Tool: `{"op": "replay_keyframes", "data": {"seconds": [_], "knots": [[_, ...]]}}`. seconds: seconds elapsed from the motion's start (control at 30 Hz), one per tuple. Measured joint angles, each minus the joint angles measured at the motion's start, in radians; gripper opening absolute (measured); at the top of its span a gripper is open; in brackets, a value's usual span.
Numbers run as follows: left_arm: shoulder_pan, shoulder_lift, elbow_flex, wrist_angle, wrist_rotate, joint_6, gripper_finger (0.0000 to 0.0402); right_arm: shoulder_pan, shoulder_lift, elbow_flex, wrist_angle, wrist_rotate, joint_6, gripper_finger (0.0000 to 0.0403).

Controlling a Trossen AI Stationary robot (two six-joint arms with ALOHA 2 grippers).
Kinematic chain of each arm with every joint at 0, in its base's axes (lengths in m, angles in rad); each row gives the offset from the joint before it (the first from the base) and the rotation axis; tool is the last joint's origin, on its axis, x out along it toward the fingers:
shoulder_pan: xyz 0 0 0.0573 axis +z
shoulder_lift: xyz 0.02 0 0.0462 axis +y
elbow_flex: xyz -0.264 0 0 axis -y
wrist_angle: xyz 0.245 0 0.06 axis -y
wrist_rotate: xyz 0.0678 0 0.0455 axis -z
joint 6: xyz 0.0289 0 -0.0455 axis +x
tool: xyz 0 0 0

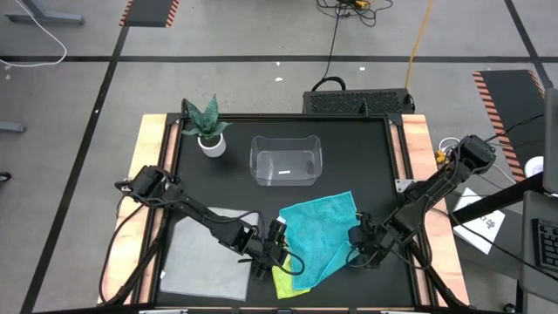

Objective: Fold microfiber towels
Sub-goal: Fold the blue towel

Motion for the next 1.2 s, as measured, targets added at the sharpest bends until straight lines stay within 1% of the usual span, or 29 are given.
{"op": "replay_keyframes", "data": {"seconds": [0.13, 0.17, 0.47, 0.63, 0.73, 0.83, 0.97, 1.1, 1.2], "knots": [[0.000, 0.000, 0.000, 0.000, 0.000, -0.002, 0.0250, 0.027, 0.000, 0.000, 0.040, 0.017, -0.007, 0.0020], [0.000, 0.000, 0.000, 0.000, 0.000, -0.002, 0.0250, 0.041, 0.000, 0.000, 0.057, 0.014, -0.008, 0.0010], [0.000, 0.000, 0.000, 0.001, 0.000, -0.009, 0.0250, 0.208, 0.000, 0.000, 0.214, 0.019, 0.057, 0.0003], [0.000, 0.000, 0.000, 0.006, -0.001, -0.015, 0.0250, 0.297, 0.000, 0.000, 0.226, 0.022, 0.102, 0.0001], [0.000, 0.000, 0.000, 0.007, -0.001, -0.025, 0.0250, 0.338, 0.000, 0.000, 0.226, 0.023, 0.107, 0.0006], [0.000, 0.000, 0.000, 0.008, 0.000, -0.041, 0.0250, 0.371, 0.000, 0.000, 0.233, 0.022, 0.154, 0.0019], [-0.001, 0.000, 0.000, 0.008, -0.001, -0.055, 0.0250, 0.405, 0.000, 0.000, 0.282, 0.023, 0.180, 0.0045], [-0.002, 0.000, 0.000, 0.007, -0.001, -0.060, 0.0250, 0.422, 0.000, 0.000, 0.302, 0.076, 0.180, 0.0072], [-0.002, 0.000, 0.000, 0.007, 0.000, -0.063, 0.0250, 0.429, 0.001, 0.000, 0.307, 0.078, 0.180, 0.0094]]}}
